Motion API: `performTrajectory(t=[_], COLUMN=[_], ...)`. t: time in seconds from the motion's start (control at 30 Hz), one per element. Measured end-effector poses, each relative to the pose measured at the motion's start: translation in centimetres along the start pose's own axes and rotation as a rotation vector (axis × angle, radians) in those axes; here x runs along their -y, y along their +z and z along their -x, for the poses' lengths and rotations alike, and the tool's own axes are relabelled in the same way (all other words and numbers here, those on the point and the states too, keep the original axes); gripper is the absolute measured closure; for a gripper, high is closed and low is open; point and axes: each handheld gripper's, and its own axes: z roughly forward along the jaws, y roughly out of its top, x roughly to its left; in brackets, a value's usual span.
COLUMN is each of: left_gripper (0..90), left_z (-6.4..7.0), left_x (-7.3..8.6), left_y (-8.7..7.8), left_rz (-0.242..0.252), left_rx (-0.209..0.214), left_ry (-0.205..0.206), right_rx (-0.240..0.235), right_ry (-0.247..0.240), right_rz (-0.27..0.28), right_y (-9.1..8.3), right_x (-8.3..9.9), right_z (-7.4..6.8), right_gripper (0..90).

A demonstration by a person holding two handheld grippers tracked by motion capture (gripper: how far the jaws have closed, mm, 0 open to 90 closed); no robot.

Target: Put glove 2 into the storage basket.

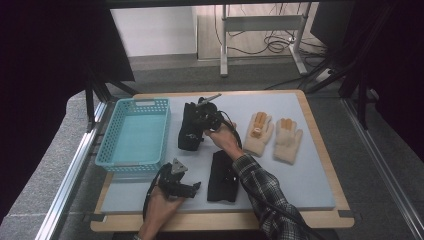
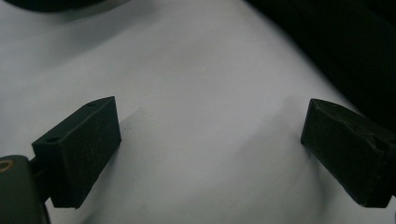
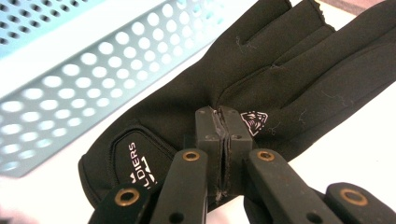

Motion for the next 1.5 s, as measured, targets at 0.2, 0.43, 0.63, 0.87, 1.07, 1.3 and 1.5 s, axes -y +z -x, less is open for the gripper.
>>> performTrajectory(t=[0.2, 0.43, 0.63, 0.87, 1.07, 1.3, 1.5], left_gripper=[5.2, 5.2, 5.2, 5.2, 5.3, 5.3, 5.3], left_z=[0.0, 0.0, 0.0, 0.0, 0.0, 0.0, 0.0], left_x=[0.0, 0.0, 0.0, 0.0, 0.0, 0.0, 0.0], left_y=[0.0, 0.0, 0.0, 0.0, 0.0, 0.0, 0.1], left_rz=[-0.002, -0.002, 0.000, 0.001, 0.002, 0.002, 0.009], left_rx=[-0.001, -0.001, -0.001, 0.000, -0.001, -0.001, -0.003], left_ry=[0.002, 0.001, 0.001, 0.003, -0.001, -0.003, -0.008], right_rx=[-0.031, -0.062, -0.077, -0.080, -0.072, -0.061, -0.067], right_ry=[0.007, 0.005, 0.023, 0.025, 0.026, 0.053, 0.085], right_rz=[0.032, 0.039, 0.044, 0.058, 0.039, 0.027, 0.000], right_y=[-3.5, -6.9, -9.8, -12.7, -15.0, -17.0, -15.6], right_x=[0.6, 2.4, 4.8, 7.1, 9.4, 12.2, 13.9], right_z=[-0.4, -0.9, -1.1, -1.7, -3.2, -4.8, -4.8], right_gripper=[87.0, 87.0, 87.0, 87.0, 86.9, 86.9, 86.8])
